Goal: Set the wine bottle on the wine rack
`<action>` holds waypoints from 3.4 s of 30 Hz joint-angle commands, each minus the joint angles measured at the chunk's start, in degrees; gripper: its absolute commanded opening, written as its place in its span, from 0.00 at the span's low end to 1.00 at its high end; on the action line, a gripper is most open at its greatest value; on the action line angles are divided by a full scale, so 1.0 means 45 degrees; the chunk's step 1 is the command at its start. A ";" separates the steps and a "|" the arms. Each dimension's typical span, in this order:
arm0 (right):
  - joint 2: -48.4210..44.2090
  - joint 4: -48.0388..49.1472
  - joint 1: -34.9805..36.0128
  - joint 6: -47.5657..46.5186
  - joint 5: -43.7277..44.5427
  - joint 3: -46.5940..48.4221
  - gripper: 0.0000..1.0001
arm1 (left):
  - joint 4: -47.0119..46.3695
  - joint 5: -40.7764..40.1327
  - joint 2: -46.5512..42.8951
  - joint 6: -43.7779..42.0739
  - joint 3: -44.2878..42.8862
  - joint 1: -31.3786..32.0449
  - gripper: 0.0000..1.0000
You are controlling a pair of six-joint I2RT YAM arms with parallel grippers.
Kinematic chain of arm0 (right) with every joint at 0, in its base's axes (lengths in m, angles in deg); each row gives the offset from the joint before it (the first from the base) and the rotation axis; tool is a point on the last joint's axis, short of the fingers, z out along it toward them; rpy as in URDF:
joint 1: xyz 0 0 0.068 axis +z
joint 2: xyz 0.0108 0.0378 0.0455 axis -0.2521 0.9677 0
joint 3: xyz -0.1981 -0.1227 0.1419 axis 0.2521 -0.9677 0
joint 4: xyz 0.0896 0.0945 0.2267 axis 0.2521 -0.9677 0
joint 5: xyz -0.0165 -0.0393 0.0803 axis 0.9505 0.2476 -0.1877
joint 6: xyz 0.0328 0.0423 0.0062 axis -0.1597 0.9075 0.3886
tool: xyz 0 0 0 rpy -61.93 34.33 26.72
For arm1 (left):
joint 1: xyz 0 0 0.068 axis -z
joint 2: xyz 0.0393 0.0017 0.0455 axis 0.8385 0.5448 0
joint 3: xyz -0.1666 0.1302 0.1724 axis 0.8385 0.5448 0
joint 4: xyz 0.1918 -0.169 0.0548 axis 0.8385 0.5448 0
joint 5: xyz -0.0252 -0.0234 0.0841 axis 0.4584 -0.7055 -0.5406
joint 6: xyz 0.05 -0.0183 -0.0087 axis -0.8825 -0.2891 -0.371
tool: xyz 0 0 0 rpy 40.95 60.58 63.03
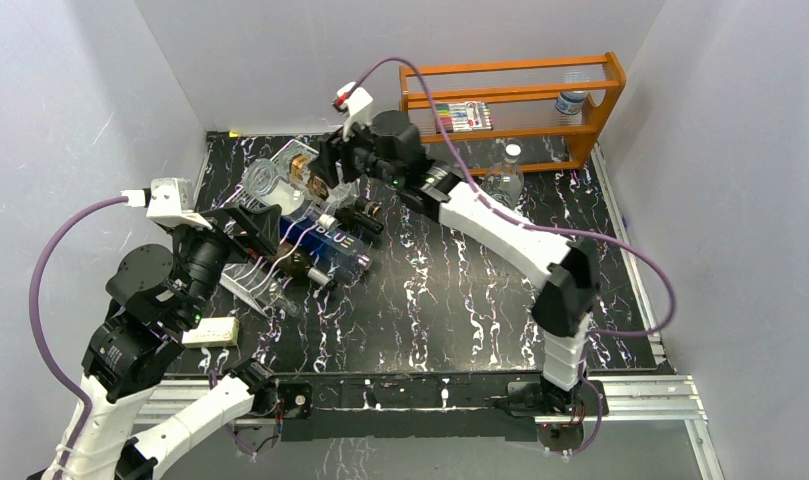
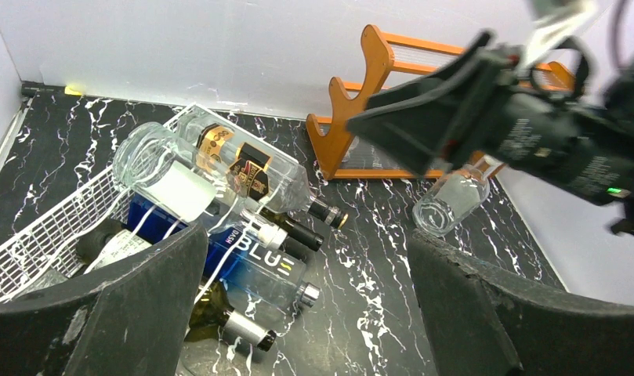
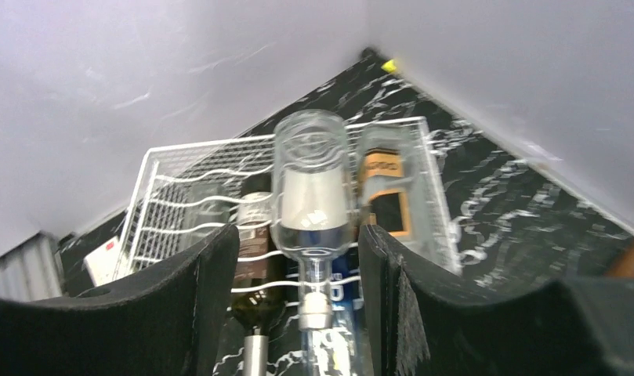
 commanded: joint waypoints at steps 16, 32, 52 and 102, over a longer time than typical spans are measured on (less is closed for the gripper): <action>-0.6464 -0.3751 -0.4179 -0.0795 0.6415 -0.5514 0.75 | -0.0619 0.1340 0.0388 0.1800 0.4166 0.0012 0.98; -0.3865 -0.4442 -0.6996 0.0273 0.5524 -0.4598 0.76 | -0.1395 0.2055 0.0699 0.2547 0.5417 0.0024 0.98; -0.1199 -0.4475 -0.7800 0.0101 0.4194 -0.2908 0.58 | -0.0926 0.1524 0.0553 0.2944 0.5652 0.0027 0.98; -0.6573 0.2501 -0.2537 0.1209 0.4213 -1.1187 0.00 | -0.1161 0.1757 0.1246 0.3033 0.5271 0.0024 0.98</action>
